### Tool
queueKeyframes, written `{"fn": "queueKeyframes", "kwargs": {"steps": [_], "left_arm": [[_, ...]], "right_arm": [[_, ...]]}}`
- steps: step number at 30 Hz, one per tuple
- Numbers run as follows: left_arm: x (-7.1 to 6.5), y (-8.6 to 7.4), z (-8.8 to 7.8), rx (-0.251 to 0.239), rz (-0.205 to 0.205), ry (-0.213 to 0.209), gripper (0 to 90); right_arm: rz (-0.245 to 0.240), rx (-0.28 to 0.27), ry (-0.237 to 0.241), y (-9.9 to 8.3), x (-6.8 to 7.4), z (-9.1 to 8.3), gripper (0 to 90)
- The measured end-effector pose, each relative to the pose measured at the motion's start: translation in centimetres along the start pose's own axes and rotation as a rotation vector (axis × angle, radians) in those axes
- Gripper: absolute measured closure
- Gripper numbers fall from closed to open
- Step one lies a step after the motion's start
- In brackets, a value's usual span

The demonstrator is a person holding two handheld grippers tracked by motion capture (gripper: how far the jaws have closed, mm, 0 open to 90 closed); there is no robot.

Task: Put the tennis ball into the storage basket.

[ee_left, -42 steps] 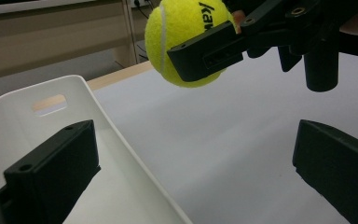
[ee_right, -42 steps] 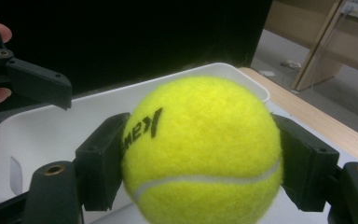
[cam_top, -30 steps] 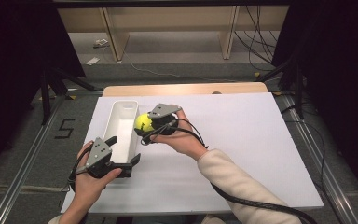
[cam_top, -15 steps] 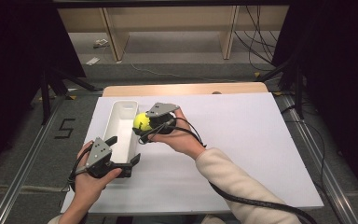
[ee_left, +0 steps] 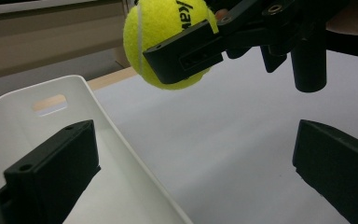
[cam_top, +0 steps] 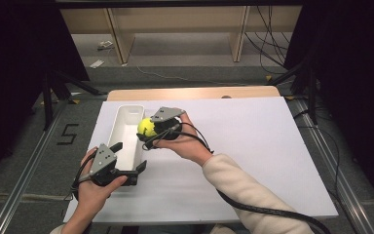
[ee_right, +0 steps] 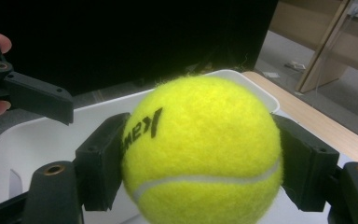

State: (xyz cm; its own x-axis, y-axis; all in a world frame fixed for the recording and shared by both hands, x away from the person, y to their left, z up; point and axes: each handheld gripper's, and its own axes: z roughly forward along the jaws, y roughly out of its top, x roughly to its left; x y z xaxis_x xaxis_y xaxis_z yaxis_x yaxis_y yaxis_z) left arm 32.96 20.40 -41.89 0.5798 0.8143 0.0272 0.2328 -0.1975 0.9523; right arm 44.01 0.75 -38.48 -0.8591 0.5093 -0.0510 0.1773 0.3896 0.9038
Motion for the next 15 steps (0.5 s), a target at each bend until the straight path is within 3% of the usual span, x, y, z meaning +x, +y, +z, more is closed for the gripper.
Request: {"fn": "queueKeyframes", "kwargs": {"steps": [15], "left_arm": [[0.02, -0.01, -0.01, 0.0, 0.0, 0.0, 0.0]], "right_arm": [[0.004, -0.004, -0.001, 0.28, 0.02, 0.33, 26.6]]}}
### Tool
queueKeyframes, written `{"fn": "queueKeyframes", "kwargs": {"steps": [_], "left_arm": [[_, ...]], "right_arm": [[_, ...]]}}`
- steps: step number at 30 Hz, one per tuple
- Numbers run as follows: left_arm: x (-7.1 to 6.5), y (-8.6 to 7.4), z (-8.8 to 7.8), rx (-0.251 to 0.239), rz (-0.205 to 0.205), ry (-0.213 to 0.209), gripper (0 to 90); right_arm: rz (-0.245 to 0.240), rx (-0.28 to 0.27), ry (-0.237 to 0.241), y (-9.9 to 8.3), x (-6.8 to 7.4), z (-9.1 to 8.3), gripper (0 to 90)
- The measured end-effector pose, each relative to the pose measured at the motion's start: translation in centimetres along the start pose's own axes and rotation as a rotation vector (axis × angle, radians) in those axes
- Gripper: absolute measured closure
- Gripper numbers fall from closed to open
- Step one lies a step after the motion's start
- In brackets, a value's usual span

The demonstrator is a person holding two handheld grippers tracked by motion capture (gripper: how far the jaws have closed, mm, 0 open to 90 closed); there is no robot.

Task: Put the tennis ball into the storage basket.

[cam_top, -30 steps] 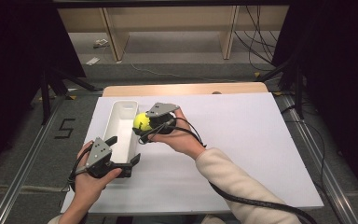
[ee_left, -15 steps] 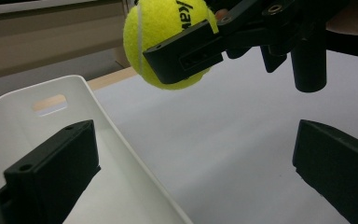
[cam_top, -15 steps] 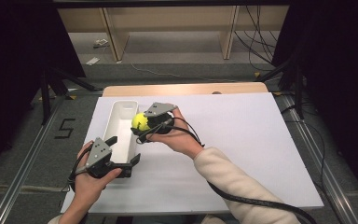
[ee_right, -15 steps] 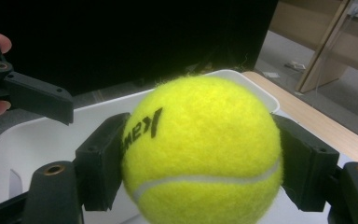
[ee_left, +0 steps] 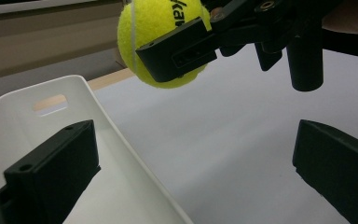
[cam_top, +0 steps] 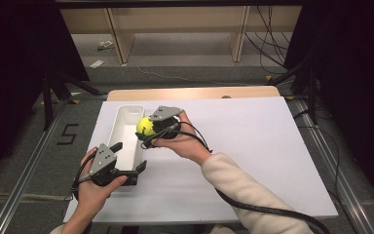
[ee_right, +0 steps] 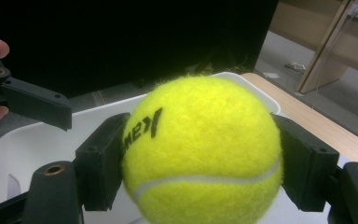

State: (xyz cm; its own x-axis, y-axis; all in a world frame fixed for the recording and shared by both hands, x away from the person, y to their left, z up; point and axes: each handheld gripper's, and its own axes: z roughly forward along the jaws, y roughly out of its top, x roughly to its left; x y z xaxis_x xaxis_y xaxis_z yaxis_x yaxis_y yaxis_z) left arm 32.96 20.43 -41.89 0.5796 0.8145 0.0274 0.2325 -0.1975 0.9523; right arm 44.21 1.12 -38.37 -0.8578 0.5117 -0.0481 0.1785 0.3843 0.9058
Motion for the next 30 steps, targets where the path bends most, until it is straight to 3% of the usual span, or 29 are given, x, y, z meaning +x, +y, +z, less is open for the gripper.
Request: {"fn": "queueKeyframes", "kwargs": {"steps": [30], "left_arm": [[0.08, 0.02, -0.07, -0.002, 0.002, 0.002, 0.0]], "right_arm": [[-0.003, 0.002, 0.002, 0.72, 0.03, 0.75, 26.6]]}}
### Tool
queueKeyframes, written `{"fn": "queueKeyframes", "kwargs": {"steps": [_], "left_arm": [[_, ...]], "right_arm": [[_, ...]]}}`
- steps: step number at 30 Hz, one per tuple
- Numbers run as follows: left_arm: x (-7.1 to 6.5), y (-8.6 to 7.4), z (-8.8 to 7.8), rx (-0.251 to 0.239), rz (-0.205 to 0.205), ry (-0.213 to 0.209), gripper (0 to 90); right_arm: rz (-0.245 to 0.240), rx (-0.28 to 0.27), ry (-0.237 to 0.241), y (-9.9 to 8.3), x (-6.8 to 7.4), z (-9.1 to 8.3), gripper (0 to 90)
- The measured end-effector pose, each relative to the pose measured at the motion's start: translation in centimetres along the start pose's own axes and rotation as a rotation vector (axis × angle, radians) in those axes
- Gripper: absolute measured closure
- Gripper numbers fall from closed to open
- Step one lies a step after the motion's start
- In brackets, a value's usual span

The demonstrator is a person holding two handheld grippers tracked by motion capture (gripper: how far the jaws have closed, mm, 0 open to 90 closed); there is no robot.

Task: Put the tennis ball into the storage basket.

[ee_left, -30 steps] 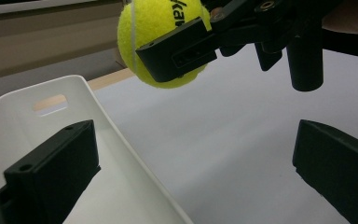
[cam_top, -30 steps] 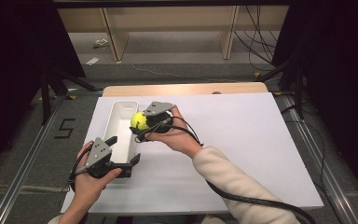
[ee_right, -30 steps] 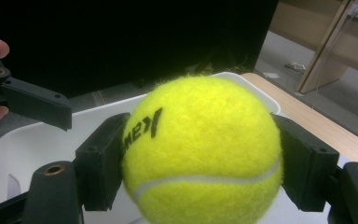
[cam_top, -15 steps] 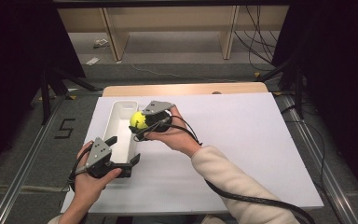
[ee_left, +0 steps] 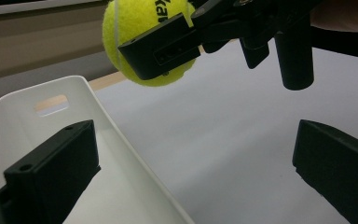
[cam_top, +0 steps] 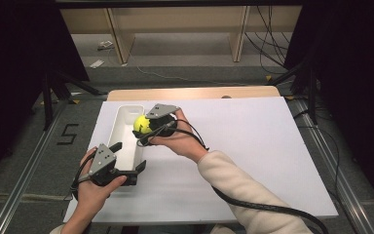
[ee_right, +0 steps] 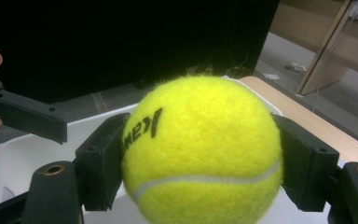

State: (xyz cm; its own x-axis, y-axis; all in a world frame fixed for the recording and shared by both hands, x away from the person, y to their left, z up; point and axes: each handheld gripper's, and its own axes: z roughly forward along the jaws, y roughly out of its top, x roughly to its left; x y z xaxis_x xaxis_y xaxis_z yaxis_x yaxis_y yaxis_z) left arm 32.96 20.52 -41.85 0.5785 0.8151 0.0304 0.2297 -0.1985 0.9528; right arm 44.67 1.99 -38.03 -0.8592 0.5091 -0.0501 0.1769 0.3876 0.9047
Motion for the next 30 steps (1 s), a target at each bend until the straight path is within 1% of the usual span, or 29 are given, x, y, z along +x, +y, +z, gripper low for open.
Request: {"fn": "queueKeyframes", "kwargs": {"steps": [13, 14, 23, 24, 30], "left_arm": [[0.0, 0.0, -0.01, 0.0, 0.001, 0.0, 0.0], [0.08, 0.03, 0.0, -0.003, 0.013, 0.0, 0.0], [0.2, 0.08, 0.02, -0.009, 0.028, 0.007, 0.0], [-0.13, -0.03, -0.03, 0.003, -0.016, -0.008, 0.0], [-0.11, -0.03, -0.03, 0.003, -0.016, -0.008, 0.0]], "right_arm": [[0.0, -0.007, -0.002, 0.28, -0.05, 0.3, 26.6], [0.0, -0.007, -0.001, 0.32, -0.04, 0.32, 26.6], [0.004, -0.006, 0.003, 0.45, 0.03, 0.58, 26.6], [0.005, -0.005, 0.003, 0.46, 0.03, 0.6, 26.6], [0.006, -0.005, 0.004, 0.55, -0.02, 0.74, 26.6]]}}
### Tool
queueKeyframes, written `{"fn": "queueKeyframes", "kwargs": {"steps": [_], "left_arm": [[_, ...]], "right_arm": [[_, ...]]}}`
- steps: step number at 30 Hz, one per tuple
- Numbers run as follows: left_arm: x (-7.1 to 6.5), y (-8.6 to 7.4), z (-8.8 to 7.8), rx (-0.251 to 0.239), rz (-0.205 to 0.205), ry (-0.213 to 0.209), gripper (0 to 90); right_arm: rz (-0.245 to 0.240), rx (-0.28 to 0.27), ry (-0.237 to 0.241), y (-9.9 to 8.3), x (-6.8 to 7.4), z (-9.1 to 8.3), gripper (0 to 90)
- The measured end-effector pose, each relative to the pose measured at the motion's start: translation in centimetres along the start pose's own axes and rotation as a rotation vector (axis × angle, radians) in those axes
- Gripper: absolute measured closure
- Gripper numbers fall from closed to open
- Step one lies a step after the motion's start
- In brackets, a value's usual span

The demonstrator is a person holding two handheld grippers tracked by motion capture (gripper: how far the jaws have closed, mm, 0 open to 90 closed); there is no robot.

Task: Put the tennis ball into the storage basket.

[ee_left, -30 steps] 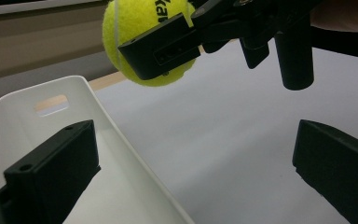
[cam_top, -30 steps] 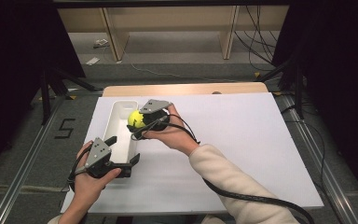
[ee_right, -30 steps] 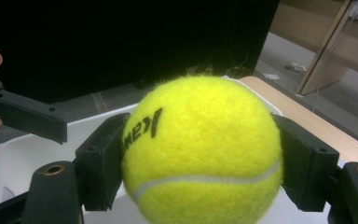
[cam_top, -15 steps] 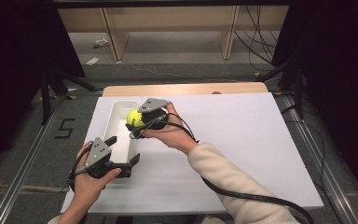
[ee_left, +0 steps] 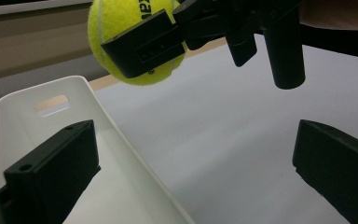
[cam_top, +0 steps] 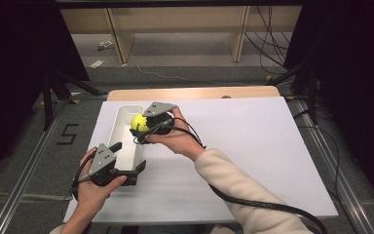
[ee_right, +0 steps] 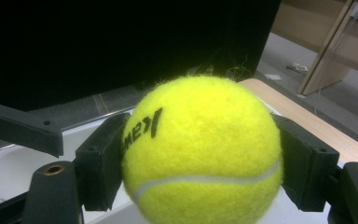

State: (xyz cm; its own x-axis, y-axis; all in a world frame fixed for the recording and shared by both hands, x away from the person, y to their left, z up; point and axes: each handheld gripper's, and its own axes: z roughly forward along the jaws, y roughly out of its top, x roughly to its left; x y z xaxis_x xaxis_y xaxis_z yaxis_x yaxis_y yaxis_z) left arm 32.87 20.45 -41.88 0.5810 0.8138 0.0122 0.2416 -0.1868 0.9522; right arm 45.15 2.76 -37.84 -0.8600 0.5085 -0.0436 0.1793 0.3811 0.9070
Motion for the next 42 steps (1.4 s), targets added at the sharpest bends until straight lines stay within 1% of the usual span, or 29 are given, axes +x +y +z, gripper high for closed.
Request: {"fn": "queueKeyframes", "kwargs": {"steps": [13, 16, 20, 41, 42], "left_arm": [[0.0, 0.0, 0.0, -0.001, 0.001, 0.0, 0.0], [0.0, 0.0, 0.0, -0.001, 0.001, 0.0, 0.0], [0.0, 0.0, -0.1, -0.001, -0.001, 0.002, 0.0], [0.0, 0.0, -0.1, -0.002, -0.002, 0.0, 0.0], [0.1, 0.0, -0.1, -0.002, -0.002, 0.001, 0.0]], "right_arm": [[0.002, -0.004, 0.001, 0.4, 0.0, 0.2, 26.6], [-0.006, -0.001, -0.001, 0.6, -0.1, 0.3, 26.6], [0.001, 0.003, 0.002, 0.8, 0.1, 0.5, 26.6], [-0.016, 0.012, 0.014, 1.2, 0.4, 1.4, 26.6], [-0.011, 0.009, 0.013, 1.3, 0.5, 1.5, 26.6]]}}
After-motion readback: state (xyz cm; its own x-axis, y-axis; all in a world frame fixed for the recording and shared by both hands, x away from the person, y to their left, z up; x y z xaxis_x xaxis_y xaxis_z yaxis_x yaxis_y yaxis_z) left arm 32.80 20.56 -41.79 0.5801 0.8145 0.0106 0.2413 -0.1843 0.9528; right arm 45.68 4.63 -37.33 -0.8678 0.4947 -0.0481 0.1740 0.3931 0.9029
